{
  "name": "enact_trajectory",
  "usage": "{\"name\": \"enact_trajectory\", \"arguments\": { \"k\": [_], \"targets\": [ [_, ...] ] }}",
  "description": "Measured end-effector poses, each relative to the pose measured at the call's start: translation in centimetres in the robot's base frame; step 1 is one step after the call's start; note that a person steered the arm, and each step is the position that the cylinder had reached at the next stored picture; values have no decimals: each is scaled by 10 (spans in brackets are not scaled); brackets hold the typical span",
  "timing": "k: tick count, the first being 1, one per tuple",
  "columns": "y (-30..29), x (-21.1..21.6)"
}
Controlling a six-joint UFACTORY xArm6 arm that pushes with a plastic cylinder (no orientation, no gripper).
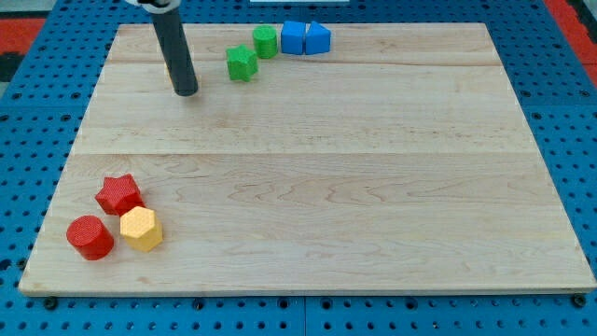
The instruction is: Push the green circle along with blue cube to the green star
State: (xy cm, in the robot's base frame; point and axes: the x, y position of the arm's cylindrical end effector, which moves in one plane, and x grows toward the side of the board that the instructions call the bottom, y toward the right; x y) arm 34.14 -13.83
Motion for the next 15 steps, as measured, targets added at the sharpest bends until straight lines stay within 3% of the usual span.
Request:
{"name": "enact_trajectory", "arguments": {
  "k": [1,3,4,5,6,7,10,12,15],
  "targets": [
    [82,-21],
    [21,-93],
    [17,-86],
    [112,-58],
    [230,-101],
    [215,-126],
    [57,-114],
    [152,-149],
    [83,-133]
  ]
}}
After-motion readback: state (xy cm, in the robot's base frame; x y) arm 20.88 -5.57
